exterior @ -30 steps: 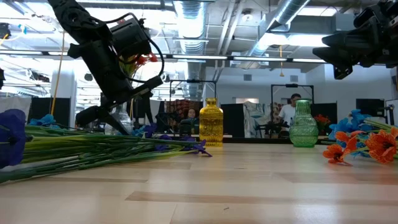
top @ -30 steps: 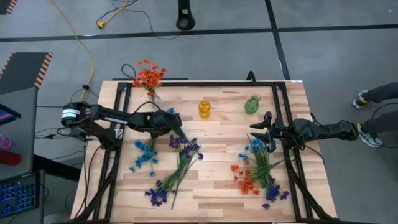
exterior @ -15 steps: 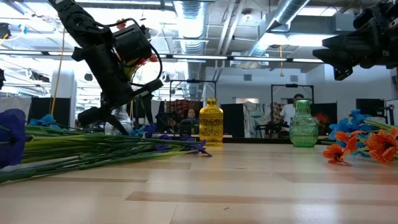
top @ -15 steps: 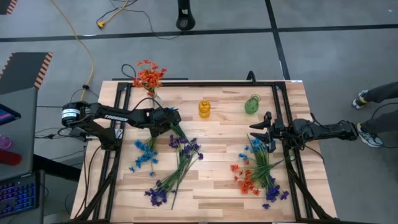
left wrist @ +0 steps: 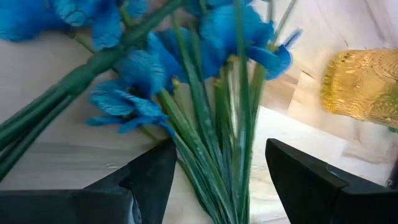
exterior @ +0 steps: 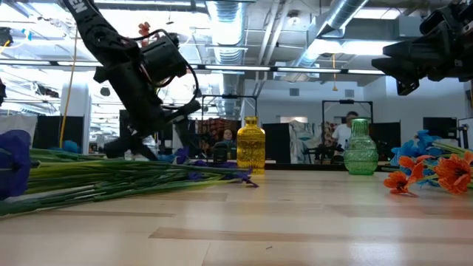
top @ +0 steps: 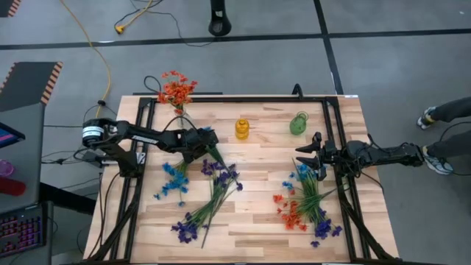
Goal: Sort flowers into vase by color
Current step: Put the top blue flower into the green vase
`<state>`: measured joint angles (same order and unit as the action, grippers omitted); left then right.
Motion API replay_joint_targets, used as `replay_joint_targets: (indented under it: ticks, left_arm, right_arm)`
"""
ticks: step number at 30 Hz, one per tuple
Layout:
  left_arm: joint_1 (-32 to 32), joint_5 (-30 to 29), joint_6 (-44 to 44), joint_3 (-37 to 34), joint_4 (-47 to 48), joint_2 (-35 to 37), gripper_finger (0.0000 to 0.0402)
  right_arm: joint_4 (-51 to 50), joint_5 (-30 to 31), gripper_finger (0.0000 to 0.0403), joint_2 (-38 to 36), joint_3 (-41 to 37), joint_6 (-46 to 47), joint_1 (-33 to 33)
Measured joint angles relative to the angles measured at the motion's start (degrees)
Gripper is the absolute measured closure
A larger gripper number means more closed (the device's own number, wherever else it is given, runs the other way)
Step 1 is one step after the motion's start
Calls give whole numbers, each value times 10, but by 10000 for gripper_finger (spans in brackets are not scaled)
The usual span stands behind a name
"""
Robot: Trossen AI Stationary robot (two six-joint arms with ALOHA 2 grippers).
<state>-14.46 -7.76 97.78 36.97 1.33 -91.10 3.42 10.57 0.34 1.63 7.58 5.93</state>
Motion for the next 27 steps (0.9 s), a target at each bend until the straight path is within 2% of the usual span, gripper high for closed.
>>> replay_joint_targets:
  ticks: [6, 18, 27]
  left_arm:
    - [0, 1, 2, 0, -11, -14, 171]
    - [0, 5, -1, -2, -3, -17, 298]
    - [2, -3, -35, -3, -9, -19, 376]
  right_arm:
    - [-1, 0, 212, 0, 0, 0, 0]
    - [0, 0, 212, 0, 0, 0, 0]
    - [0, 0, 212, 0, 0, 0, 0]
